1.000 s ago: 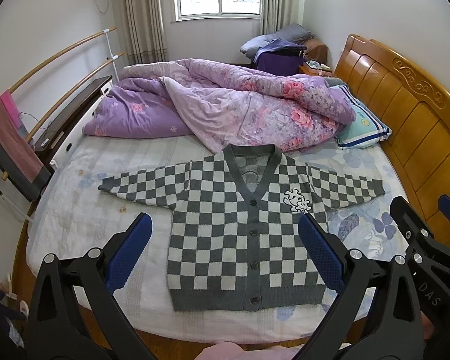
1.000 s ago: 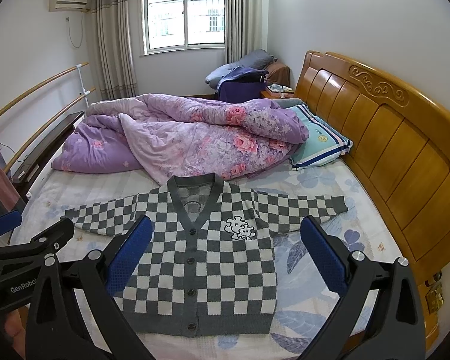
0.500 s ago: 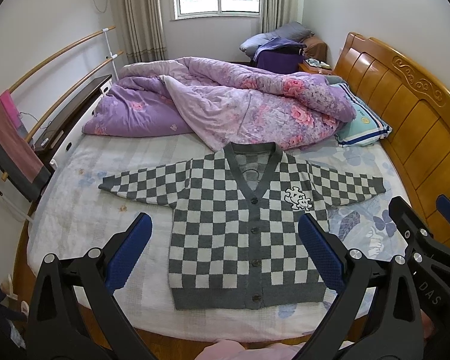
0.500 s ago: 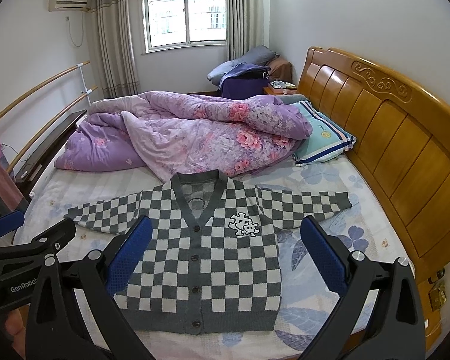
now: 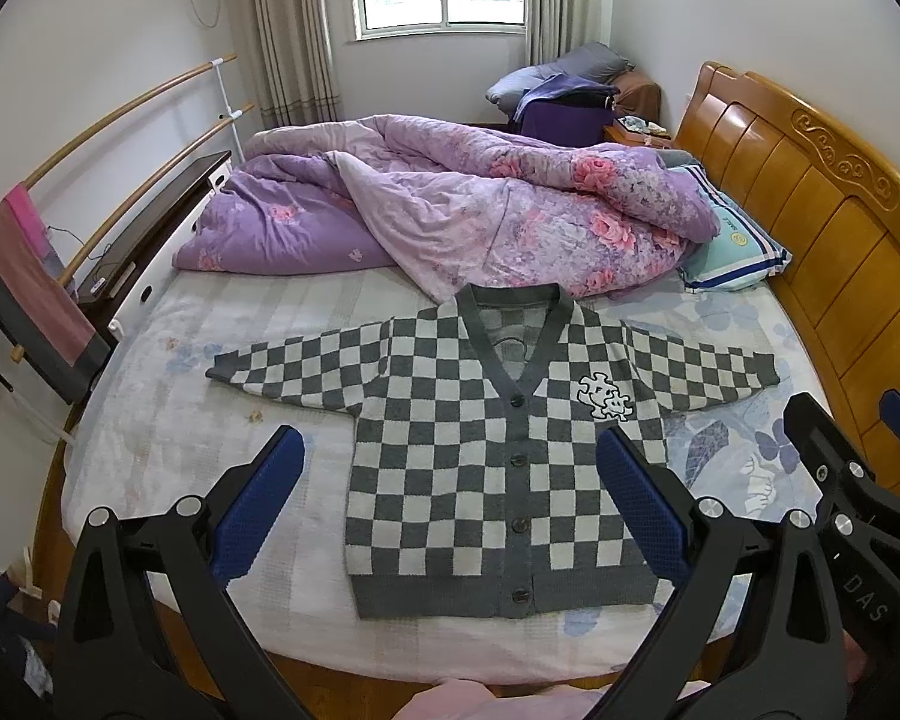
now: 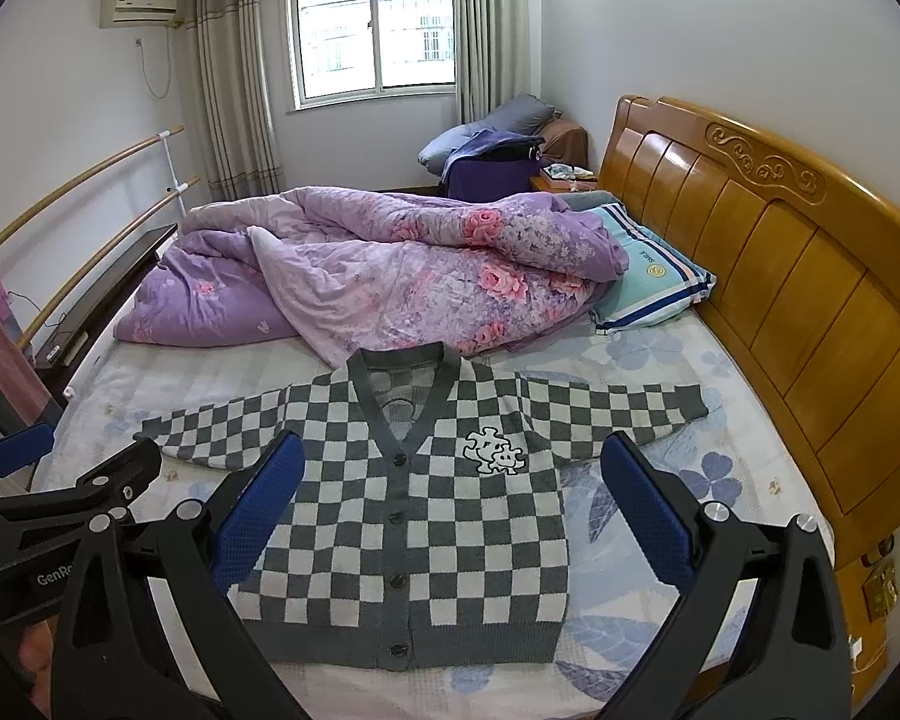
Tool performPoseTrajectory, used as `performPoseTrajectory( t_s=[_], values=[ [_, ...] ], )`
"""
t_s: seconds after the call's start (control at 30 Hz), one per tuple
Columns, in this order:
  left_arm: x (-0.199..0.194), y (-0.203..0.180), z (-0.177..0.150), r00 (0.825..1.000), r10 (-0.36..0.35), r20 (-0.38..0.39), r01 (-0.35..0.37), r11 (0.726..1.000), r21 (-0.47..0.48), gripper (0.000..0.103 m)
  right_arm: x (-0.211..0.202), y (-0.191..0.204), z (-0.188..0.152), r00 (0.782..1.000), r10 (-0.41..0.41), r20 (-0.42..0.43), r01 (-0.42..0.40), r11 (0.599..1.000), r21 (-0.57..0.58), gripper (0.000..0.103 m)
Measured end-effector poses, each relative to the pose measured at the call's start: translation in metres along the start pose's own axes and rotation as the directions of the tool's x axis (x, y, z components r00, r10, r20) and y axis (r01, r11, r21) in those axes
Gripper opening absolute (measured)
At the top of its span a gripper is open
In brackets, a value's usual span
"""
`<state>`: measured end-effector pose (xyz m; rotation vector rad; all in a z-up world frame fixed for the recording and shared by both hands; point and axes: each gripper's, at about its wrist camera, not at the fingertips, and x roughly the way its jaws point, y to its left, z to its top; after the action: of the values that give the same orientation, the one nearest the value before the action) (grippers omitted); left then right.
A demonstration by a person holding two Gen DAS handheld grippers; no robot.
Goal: Fold large clothes
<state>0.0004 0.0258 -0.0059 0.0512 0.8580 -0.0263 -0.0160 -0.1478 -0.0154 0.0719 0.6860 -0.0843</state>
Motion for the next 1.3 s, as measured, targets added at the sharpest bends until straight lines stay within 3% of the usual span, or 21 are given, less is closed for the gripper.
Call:
performPoseTrajectory(
  t_s=[0.53,0.8,1.17,1.3],
  values=[
    [-0.003,-0.002,-0.004,1.0,-0.004,-0.017,0.004,1.0,-0.022,0.098,-0.002,-0.008,-0.011,0.998,0.064,-0.025,-0.063,0.997,0.033,0.095],
    [-0.005,-0.011,-0.022,0.999,0.019,-0.049,-0.021,0.999,-0.035,0.098,-0.001,-0.01,-0.018,0.994,0.091,-0.062,-0.089,0.995,0.036,0.095],
    [-0.009,-0.007,-0.042,0.994,0.025,-0.102,-0.035,0.995,-0.092,0.098,0.002,-0.009,-0.027,0.973,0.202,-0.114,-0.201,0.979,0.025,0.095],
    [-0.007,-0.005,-0.051,0.99,0.066,-0.124,-0.078,0.992,-0.096,0.097,0.005,-0.002,-0.031,0.964,0.235,-0.125,-0.237,0.971,-0.008,0.095]
  ],
)
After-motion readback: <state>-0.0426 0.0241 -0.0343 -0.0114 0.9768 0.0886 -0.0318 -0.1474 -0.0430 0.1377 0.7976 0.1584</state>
